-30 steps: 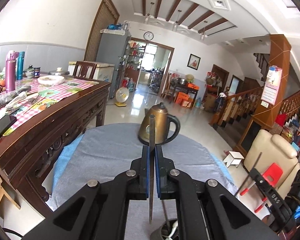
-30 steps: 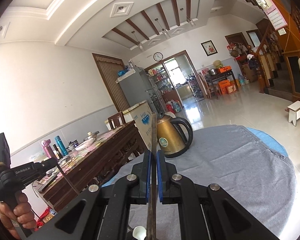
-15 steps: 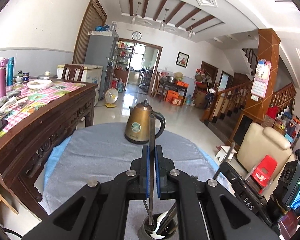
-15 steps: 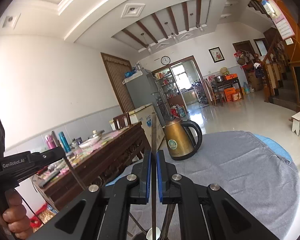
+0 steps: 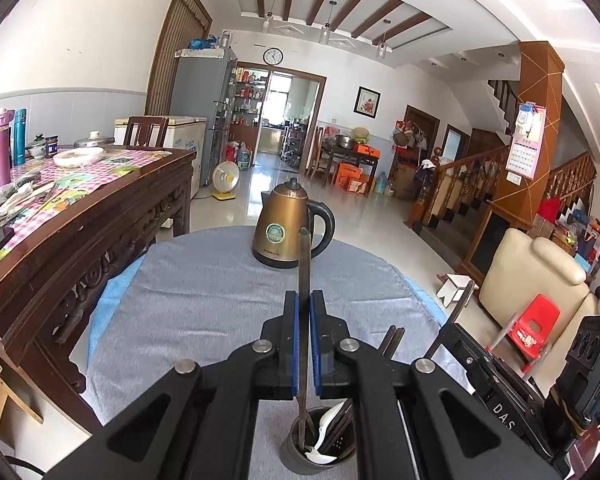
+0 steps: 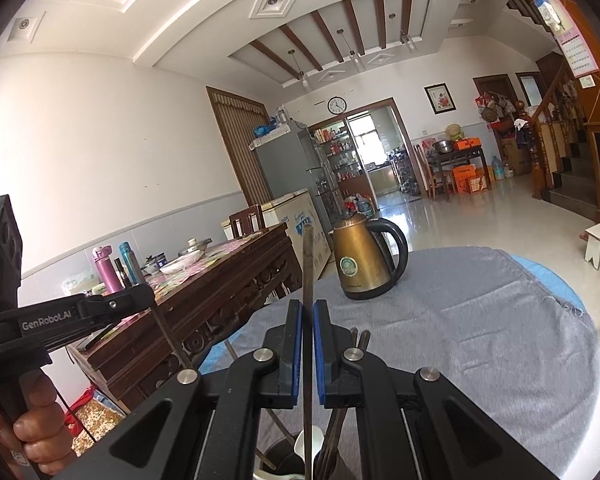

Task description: Organize utensils

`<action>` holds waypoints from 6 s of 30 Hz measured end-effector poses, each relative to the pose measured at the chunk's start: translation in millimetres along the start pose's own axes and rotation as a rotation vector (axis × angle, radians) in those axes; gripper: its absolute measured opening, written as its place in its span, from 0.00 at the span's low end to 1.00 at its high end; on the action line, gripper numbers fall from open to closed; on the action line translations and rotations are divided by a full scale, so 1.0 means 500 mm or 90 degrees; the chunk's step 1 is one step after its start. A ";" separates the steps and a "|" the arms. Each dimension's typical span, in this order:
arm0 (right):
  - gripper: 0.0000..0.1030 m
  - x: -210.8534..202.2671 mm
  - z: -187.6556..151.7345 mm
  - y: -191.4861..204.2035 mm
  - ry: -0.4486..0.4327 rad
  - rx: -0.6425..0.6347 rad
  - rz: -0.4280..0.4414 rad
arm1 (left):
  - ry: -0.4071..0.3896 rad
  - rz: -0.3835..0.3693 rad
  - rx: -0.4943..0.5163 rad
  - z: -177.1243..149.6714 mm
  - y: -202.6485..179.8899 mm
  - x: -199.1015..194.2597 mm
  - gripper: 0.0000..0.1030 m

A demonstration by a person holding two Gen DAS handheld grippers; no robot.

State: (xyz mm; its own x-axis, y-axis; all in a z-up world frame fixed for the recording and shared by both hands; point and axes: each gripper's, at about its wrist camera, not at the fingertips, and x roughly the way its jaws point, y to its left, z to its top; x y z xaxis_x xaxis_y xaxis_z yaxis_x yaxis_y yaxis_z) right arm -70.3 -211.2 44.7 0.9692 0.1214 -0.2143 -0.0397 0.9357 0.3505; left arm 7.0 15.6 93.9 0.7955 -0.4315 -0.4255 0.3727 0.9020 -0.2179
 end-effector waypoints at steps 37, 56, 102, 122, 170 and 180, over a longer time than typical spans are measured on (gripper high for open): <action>0.06 0.007 -0.048 0.025 0.060 -0.005 0.011 | 0.039 0.036 0.009 -0.035 0.012 0.001 0.06; 0.50 0.003 -0.050 0.012 0.062 0.009 0.015 | 0.035 0.112 0.036 -0.050 0.021 -0.003 0.60; 0.75 -0.045 -0.077 -0.014 0.149 0.000 -0.087 | 0.088 0.297 0.120 -0.145 0.023 -0.011 0.93; 0.77 -0.035 -0.120 -0.006 0.204 -0.006 -0.108 | 0.176 0.274 0.105 -0.210 0.021 0.017 0.93; 0.77 -0.022 -0.141 0.010 0.232 -0.021 -0.092 | 0.187 0.275 0.103 -0.217 0.032 0.014 0.93; 0.77 -0.020 -0.137 0.019 0.229 -0.025 -0.091 | 0.185 0.277 0.099 -0.217 0.036 0.012 0.93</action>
State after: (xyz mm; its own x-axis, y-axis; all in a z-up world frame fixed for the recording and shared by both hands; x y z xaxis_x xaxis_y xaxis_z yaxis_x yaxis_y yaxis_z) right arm -97.0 -180.7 -12.4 0.8188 0.0903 -0.5670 0.0743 0.9626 0.2605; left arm -33.2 27.8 -7.9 0.7351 0.0158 -0.6778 0.1221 0.9803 0.1553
